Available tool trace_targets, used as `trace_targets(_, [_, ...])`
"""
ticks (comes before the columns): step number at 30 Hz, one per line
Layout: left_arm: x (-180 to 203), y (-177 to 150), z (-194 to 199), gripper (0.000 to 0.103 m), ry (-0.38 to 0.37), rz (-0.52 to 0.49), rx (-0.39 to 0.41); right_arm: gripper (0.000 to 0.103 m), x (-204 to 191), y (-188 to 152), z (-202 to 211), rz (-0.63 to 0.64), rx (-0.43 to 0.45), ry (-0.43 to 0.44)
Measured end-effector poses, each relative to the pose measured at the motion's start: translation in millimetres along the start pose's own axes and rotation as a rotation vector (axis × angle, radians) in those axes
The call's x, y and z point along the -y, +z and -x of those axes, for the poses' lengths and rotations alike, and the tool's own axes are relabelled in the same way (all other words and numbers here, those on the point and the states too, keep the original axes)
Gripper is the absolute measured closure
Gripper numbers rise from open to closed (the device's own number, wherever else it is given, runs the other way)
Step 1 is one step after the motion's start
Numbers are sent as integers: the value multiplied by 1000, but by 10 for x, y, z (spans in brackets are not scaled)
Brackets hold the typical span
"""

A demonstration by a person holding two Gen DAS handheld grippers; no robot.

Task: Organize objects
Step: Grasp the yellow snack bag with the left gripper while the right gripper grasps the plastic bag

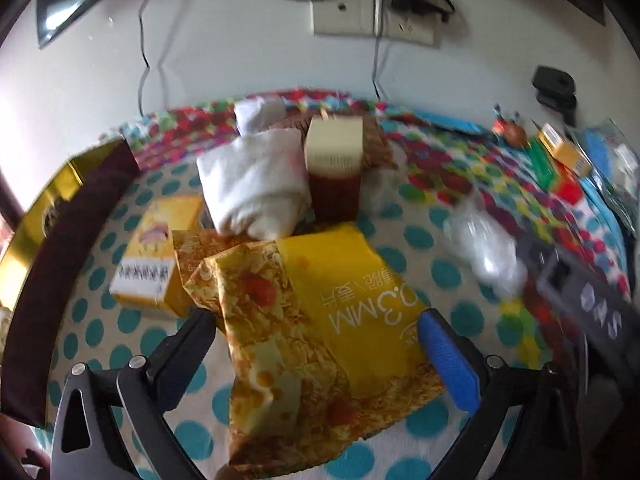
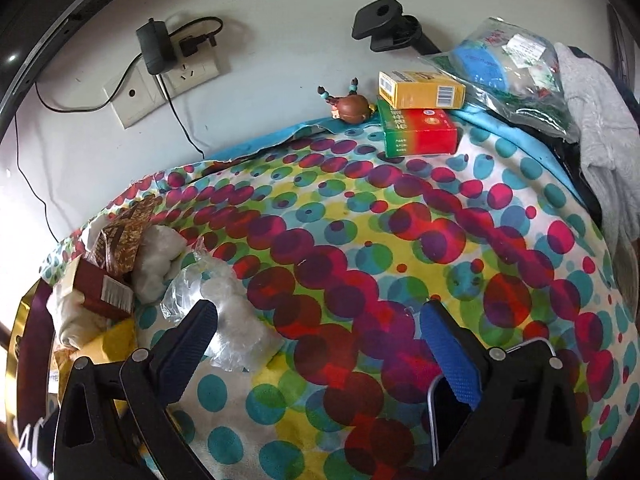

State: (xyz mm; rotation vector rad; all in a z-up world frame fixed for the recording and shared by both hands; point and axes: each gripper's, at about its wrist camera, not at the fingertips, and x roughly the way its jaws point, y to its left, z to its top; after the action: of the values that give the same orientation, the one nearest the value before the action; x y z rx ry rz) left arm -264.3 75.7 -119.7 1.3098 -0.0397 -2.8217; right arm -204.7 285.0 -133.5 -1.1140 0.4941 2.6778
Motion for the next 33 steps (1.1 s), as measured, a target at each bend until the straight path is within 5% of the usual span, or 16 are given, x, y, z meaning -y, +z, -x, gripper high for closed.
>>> trace_targets(6, [-68, 55, -115, 6, -51, 61, 7, 1, -35, 0, -36, 24, -14, 14])
trace_targets(7, [-84, 51, -92, 13, -65, 61, 19, 1, -26, 0, -42, 20, -18, 19])
trace_targets(9, [-83, 60, 12, 57, -30, 31, 77, 1, -10, 0, -48, 12, -20, 24])
trace_targets(12, [-182, 71, 120, 77, -75, 40, 99, 1, -31, -2, -46, 22, -20, 29])
trace_targets(22, [-583, -145, 638, 92, -102, 72, 157, 1, -127, -14, -114, 79, -61, 68])
trace_targets(33, [-823, -424, 1031, 93, -114, 72, 179, 2, -704, -73, -361, 373, -151, 61])
